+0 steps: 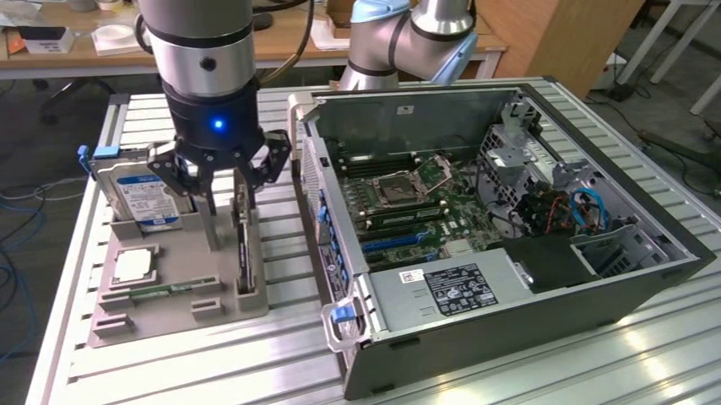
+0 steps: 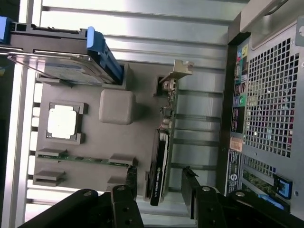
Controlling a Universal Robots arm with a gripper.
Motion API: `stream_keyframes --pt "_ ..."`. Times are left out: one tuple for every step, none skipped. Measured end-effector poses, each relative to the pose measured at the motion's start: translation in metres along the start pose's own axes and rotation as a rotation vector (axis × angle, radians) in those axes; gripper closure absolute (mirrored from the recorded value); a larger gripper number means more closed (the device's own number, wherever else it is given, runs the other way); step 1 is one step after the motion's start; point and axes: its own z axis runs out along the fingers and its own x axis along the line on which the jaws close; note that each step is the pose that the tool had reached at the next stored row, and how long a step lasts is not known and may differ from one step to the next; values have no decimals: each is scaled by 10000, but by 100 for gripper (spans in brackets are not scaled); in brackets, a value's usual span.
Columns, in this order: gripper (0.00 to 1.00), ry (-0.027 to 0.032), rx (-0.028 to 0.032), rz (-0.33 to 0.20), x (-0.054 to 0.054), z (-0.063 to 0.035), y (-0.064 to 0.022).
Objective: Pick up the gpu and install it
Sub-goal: 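Pick up the gpu and move the gpu toward the slot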
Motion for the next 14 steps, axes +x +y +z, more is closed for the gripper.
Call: stream_keyframes --pt "50 -9 -3 113 0 11 -1" --pt "50 -15 -4 200 -1 16 -2" --pt "50 -15 -3 230 -1 17 -2" --pt "50 -15 -3 232 0 17 -1" --pt "50 -16 -3 234 0 19 -1" --pt "50 -20 -4 235 -1 26 -2" --pt "50 -21 1 236 -1 36 -2" --pt "50 -19 5 236 -1 46 -3" --pt "50 -17 9 238 -1 56 -4" --pt "50 -18 9 239 -1 67 -5" --pt "50 -18 11 241 -1 77 -6" --pt "50 -18 11 243 -1 90 -7" --pt "50 -18 11 244 -2 103 -8" --pt "50 -19 11 248 -2 117 -9"
